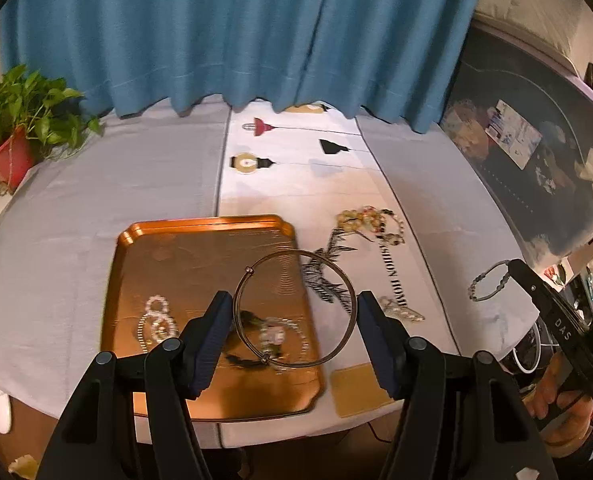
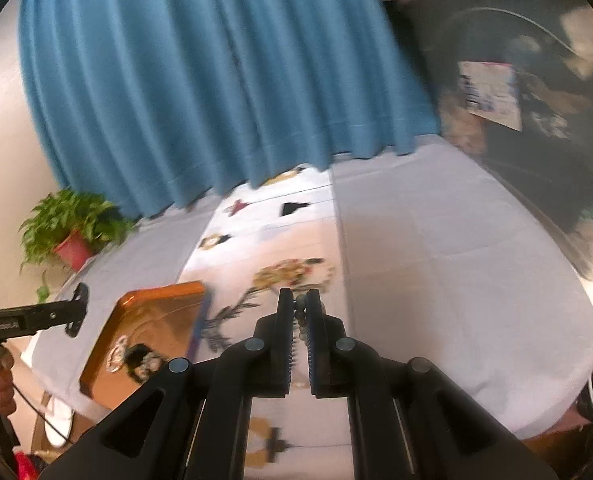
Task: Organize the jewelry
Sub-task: 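Carry the bangle over the tray and open the left tool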
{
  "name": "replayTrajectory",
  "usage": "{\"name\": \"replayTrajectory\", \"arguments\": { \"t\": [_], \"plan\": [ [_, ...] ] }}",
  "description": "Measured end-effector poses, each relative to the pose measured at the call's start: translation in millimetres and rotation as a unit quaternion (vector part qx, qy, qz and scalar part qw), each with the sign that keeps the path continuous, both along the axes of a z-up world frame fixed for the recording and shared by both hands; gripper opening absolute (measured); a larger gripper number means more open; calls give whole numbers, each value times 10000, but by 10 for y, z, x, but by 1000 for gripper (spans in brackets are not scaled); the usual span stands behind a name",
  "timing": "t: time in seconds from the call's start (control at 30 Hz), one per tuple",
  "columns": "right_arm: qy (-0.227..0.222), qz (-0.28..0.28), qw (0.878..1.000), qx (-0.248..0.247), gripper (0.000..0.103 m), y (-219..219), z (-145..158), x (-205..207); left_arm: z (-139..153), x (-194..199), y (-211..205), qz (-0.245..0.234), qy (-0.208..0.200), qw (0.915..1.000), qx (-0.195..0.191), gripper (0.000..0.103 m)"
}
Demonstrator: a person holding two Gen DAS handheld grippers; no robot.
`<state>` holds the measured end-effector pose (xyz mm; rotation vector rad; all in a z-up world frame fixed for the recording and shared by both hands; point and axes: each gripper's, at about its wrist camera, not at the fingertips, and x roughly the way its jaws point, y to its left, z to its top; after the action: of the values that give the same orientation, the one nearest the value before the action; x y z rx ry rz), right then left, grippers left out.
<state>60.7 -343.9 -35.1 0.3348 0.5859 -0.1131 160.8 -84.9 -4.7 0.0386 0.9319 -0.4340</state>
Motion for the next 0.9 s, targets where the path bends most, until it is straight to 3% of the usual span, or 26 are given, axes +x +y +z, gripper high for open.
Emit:
{"name": "replayTrajectory", "arguments": {
  "t": [0.5, 0.9],
  "plan": [
    [67, 1459, 9892, 118, 7, 1192, 71, 559, -197, 230, 874, 676, 60, 9977, -30, 59],
    [232, 1891, 9817, 49, 7, 1636, -148, 1041, -524, 588, 938, 684, 230, 9974, 13, 59]
  ]
}}
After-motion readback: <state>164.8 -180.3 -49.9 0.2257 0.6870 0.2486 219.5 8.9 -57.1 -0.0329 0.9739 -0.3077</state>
